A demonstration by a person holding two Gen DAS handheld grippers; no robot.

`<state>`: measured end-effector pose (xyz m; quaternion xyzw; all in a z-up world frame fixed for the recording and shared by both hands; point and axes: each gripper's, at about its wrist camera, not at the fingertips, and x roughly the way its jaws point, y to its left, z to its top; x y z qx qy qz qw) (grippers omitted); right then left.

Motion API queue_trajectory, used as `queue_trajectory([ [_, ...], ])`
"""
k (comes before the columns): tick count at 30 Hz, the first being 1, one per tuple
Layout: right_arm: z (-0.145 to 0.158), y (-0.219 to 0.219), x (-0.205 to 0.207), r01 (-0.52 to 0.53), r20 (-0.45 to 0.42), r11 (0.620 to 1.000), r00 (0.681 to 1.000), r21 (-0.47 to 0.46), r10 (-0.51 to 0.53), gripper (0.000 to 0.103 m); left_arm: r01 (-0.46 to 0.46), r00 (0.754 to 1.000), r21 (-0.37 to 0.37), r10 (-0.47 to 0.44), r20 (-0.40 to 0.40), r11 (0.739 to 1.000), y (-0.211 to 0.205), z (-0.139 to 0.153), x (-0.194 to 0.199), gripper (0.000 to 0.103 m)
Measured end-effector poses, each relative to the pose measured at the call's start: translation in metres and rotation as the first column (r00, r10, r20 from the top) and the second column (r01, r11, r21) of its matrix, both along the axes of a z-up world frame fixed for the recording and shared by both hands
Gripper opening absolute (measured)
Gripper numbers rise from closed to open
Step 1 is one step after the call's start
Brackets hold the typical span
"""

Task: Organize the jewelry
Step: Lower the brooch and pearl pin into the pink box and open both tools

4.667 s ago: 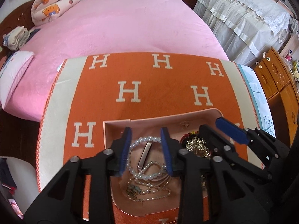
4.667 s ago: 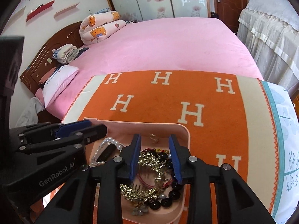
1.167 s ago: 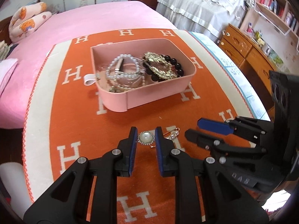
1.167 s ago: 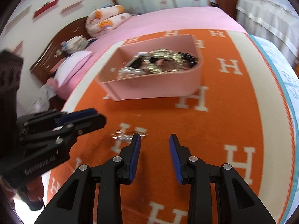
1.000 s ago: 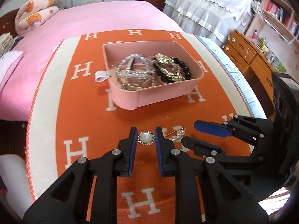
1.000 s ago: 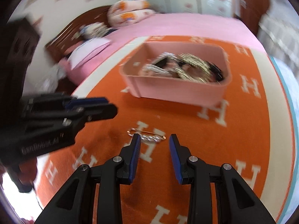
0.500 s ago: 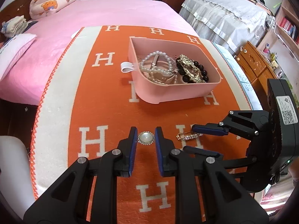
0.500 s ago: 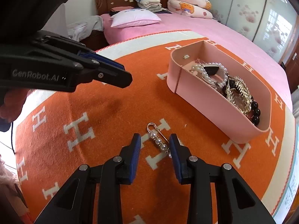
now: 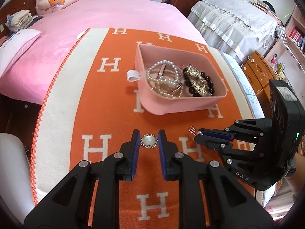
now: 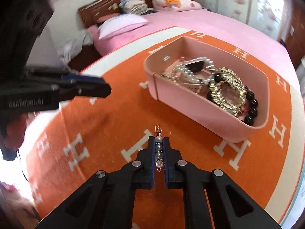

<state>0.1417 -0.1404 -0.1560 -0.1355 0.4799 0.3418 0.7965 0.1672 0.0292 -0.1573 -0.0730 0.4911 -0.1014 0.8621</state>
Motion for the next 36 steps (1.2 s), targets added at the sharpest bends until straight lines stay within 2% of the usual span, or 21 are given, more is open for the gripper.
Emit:
queue_trajectory([
  [4,0.017,-0.019,0.008,0.114,-0.059,0.989,0.992,0.092,-0.109,0.007,0.010,1.000,-0.010,-0.010,0.021,1.000,-0.007,0.015,0.002,0.016],
  [8,0.040,-0.037,0.012,0.227,-0.128,0.958,0.970,0.174,-0.207,0.007,0.020,0.999,-0.007,-0.019,0.039,1.000,-0.016,0.031,0.007,0.016],
  [14,0.069,-0.052,0.028,0.343,-0.189,0.916,0.933,0.208,-0.306,0.007,0.020,0.997,0.009,-0.020,0.069,1.000,-0.028,0.054,0.025,0.016],
  [17,0.086,-0.058,0.040,0.374,-0.182,0.898,0.924,0.231,-0.337,0.007,0.014,0.996,0.011,-0.015,0.086,1.000,-0.032,0.062,0.038,0.016],
  [21,0.099,-0.062,0.062,0.421,-0.159,0.878,0.906,0.226,-0.393,0.007,0.016,0.995,0.025,-0.018,0.100,1.000,-0.038,0.069,0.060,0.016],
  [26,0.100,-0.065,0.092,0.468,-0.144,0.857,0.883,0.217,-0.446,0.007,0.016,0.994,0.033,-0.019,0.107,0.999,-0.045,0.068,0.091,0.016],
  [32,0.077,-0.064,0.133,0.525,-0.109,0.841,0.851,0.132,-0.514,0.007,0.007,0.997,0.039,-0.010,0.081,0.999,-0.051,0.053,0.128,0.016],
  [36,0.058,-0.060,0.154,0.524,-0.084,0.850,0.850,0.054,-0.519,0.007,0.007,0.999,0.057,-0.010,0.050,0.998,-0.054,0.038,0.143,0.016],
])
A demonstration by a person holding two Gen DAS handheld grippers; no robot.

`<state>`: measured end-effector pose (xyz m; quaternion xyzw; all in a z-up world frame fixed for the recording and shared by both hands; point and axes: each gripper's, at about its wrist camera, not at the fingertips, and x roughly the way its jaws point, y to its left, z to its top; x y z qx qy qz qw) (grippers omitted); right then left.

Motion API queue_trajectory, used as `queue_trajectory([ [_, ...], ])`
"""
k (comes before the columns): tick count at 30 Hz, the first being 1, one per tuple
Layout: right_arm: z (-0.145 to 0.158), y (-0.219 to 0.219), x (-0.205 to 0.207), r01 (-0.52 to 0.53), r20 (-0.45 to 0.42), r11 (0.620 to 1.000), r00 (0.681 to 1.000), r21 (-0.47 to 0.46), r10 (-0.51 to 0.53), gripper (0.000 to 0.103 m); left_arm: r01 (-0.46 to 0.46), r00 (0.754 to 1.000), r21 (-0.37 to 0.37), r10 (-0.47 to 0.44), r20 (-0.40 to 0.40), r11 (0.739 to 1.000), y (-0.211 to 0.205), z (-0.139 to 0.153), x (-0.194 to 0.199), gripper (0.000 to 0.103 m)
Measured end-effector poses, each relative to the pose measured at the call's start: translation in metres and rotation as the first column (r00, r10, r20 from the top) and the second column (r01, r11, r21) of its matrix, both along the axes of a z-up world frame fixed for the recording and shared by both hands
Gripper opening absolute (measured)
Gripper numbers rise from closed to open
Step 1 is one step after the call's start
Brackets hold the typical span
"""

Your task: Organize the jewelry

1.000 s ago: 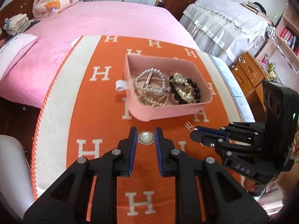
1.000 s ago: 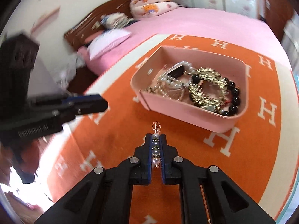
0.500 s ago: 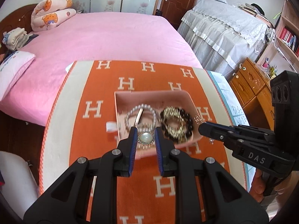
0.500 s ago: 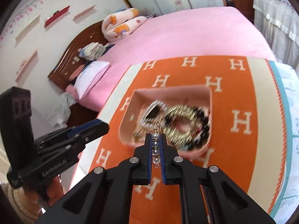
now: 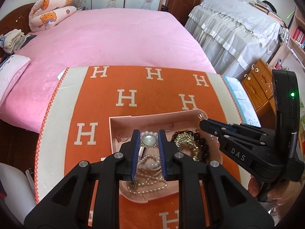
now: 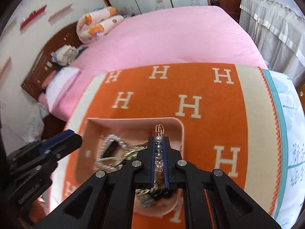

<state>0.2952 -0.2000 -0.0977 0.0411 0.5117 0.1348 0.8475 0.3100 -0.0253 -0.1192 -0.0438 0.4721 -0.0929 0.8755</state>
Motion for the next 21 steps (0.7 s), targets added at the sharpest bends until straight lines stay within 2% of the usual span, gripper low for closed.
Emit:
queue_trajectory([
  [7,-0.020,0.010,0.009,-0.042,0.012,0.994,0.999,-0.096,0.043,0.010,-0.006,0.999,0.038,0.008,-0.036,0.999,-0.004,-0.018,0.012,0.017],
  [8,-0.020,0.011,0.008,-0.045,0.016,0.994,0.999,-0.101,0.047,0.014,-0.007,0.999,0.037,0.009,-0.043,0.999,-0.004,-0.020,0.013,0.022],
  [10,-0.019,0.014,0.005,-0.049,0.035,0.992,0.998,-0.112,0.053,0.020,-0.015,0.999,0.038,0.016,-0.047,0.999,-0.003,-0.021,0.013,0.040],
  [11,-0.019,0.016,0.004,-0.050,0.044,0.992,0.998,-0.114,0.055,0.023,-0.023,0.999,0.036,0.024,-0.041,0.999,-0.003,-0.020,0.013,0.055],
  [12,-0.017,0.016,0.002,-0.050,0.053,0.992,0.997,-0.115,0.056,0.023,-0.033,0.999,0.031,0.034,-0.032,0.999,-0.002,-0.020,0.012,0.064],
  [15,-0.012,0.018,-0.003,-0.041,0.072,0.993,0.996,-0.110,0.049,0.025,-0.052,0.998,0.030,0.052,-0.019,0.998,0.000,-0.017,0.010,0.071],
  [21,-0.006,0.019,-0.021,-0.022,0.098,0.994,0.995,-0.106,0.033,0.029,-0.066,0.998,0.029,0.067,-0.005,0.997,0.005,-0.014,0.001,0.073],
])
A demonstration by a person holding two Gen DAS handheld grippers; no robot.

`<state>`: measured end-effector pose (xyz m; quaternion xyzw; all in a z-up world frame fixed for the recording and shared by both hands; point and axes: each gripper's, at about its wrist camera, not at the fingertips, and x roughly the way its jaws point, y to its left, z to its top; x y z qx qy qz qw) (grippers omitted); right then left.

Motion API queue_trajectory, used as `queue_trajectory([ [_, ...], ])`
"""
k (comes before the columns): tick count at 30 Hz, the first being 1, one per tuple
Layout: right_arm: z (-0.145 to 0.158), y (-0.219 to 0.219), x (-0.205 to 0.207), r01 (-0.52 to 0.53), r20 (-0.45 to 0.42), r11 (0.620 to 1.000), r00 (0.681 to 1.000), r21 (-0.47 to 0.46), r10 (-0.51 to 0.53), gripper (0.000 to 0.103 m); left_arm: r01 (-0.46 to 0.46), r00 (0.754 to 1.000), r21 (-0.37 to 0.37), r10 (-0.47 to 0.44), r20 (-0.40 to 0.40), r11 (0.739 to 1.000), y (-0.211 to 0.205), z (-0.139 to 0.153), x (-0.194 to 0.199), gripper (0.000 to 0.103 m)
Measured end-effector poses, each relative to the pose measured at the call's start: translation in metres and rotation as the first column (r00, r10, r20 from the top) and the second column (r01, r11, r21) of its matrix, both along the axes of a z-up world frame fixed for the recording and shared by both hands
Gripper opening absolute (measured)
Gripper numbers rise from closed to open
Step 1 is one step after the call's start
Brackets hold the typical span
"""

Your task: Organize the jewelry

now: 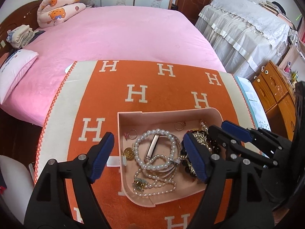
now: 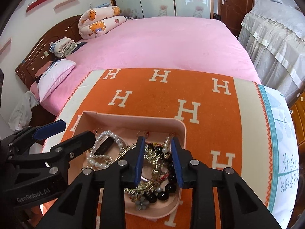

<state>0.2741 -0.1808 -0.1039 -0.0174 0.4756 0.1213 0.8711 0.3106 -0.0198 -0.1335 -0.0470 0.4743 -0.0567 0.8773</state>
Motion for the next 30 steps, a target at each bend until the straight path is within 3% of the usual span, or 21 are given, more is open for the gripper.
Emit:
queue_trajectory([
  [11,0.007,-0.004,-0.052,0.073,0.021,0.997,0.997,0.022,-0.074,0.037,-0.038,0.999,0.024,0.038,0.025,0.999,0.005,0.008,-0.039,0.073],
  [17,0.010,-0.008,-0.095,0.120,0.023,0.992,0.992,0.033,-0.120,0.049,-0.046,0.999,0.023,0.045,0.027,0.999,0.009,0.014,-0.075,0.073],
  [30,0.012,-0.006,-0.202,0.171,-0.096,0.983,0.982,0.068,-0.164,0.050,0.001,0.999,0.074,0.002,-0.041,0.997,0.009,0.026,-0.177,0.074],
])
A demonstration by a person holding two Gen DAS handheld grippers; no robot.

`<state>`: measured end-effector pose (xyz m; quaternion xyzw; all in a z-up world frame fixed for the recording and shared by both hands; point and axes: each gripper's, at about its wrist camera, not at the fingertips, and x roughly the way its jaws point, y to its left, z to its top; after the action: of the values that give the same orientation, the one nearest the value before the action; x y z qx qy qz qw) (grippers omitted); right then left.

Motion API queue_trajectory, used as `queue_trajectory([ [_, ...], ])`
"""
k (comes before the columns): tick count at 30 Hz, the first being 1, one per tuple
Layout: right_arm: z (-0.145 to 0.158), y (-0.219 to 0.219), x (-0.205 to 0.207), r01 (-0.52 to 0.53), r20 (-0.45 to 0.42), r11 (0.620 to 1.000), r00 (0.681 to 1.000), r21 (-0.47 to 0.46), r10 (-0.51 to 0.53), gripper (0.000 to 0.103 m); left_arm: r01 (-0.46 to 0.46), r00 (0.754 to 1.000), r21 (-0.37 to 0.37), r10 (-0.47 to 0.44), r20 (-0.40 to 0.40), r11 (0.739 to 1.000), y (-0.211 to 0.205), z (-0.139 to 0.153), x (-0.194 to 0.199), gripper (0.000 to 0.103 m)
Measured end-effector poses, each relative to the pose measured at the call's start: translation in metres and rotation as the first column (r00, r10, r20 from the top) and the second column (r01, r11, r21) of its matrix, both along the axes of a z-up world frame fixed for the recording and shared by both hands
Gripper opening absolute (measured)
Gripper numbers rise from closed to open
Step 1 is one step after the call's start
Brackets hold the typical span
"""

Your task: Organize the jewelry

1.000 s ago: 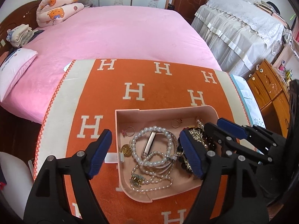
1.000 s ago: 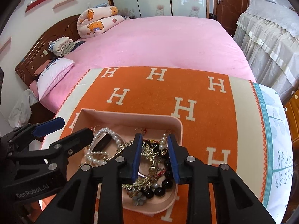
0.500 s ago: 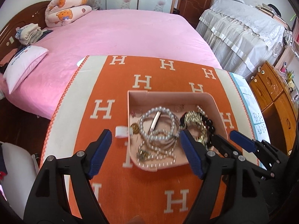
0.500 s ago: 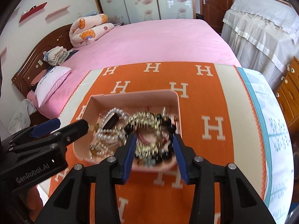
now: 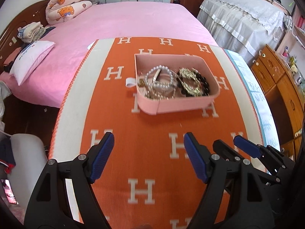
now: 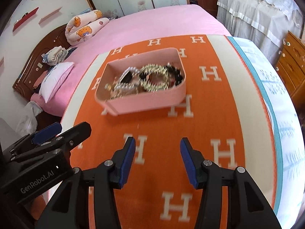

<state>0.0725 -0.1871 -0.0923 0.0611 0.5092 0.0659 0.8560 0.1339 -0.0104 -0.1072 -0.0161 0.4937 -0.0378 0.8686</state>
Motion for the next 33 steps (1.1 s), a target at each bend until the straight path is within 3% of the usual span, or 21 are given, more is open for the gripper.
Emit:
queue_trajectory([
  [12,0.061,-0.006,-0.071,0.052,0.009,0.998,0.999,0.021,-0.052,0.055,0.012,0.999,0.019,-0.013,0.041,1.000,0.009,0.064,-0.064,0.074],
  [24,0.101,0.006,-0.105,0.037,0.009,0.999,0.999,0.007,-0.037,0.055,-0.010,1.000,0.020,0.009,0.016,1.000,0.028,0.087,-0.115,0.074],
  [33,0.121,0.013,-0.118,0.032,0.028,0.999,0.999,-0.011,-0.032,0.055,-0.023,0.999,0.025,0.022,0.029,0.999,0.032,0.102,-0.129,0.074],
])
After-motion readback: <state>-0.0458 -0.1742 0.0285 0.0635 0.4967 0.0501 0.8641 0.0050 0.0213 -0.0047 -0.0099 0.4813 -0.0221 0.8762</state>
